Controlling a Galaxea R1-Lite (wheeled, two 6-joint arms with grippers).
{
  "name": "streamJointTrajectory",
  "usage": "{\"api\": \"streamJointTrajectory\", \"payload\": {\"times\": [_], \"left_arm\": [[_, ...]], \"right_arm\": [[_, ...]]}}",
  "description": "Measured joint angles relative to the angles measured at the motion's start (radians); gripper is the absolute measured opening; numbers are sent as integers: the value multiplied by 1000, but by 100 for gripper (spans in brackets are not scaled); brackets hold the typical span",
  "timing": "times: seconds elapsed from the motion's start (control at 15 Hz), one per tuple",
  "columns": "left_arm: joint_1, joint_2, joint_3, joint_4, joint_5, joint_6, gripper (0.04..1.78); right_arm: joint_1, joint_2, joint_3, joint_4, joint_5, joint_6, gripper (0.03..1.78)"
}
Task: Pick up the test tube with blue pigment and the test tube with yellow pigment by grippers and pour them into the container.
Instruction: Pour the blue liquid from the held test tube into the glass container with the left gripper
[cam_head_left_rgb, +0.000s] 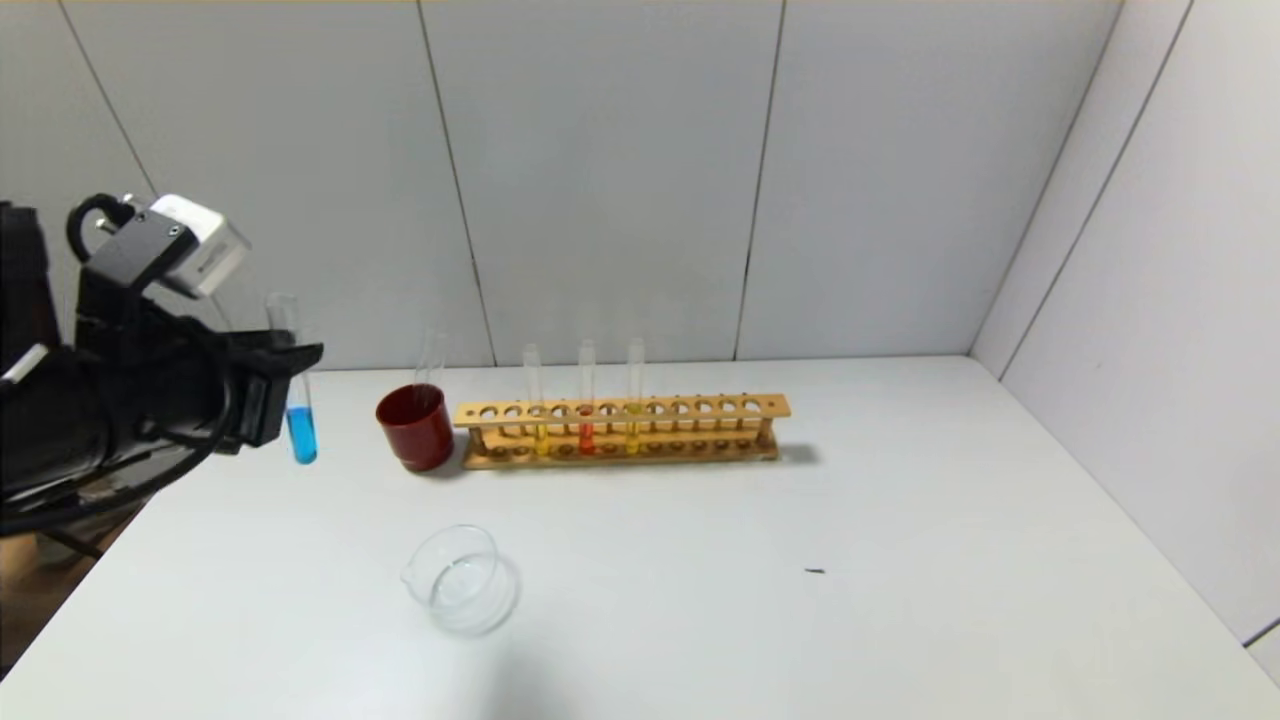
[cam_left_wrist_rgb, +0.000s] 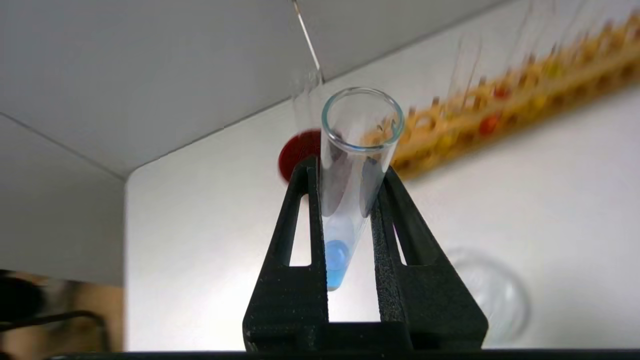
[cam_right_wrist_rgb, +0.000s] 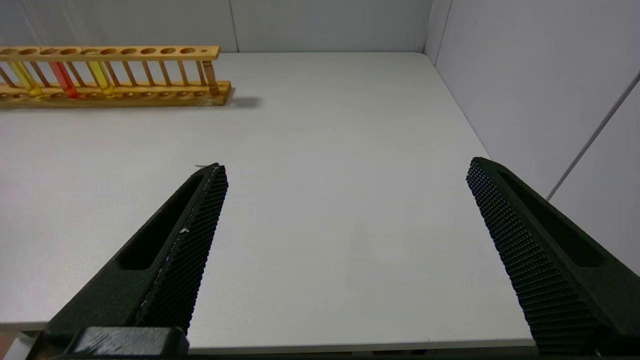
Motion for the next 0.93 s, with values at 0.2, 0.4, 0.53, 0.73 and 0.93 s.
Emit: {"api": "streamJointTrajectory", "payload": {"times": [0.2,0.4,0.53,0.73,0.93], "left_arm": [[12,-157,130,-1,-57,165,31],[16,-267,217,-5,-151,232,31],[16,-296,278,-50,-158,266,31],[14,-286,386,-176,-160,347,31],[14,-233,424,-238,-169,429,31]], "right_arm": [[0,0,0,0,0,0,175],[0,0,0,0,0,0,175],[0,0,0,0,0,0,175],[0,0,0,0,0,0,175],[0,0,0,0,0,0,175]]}}
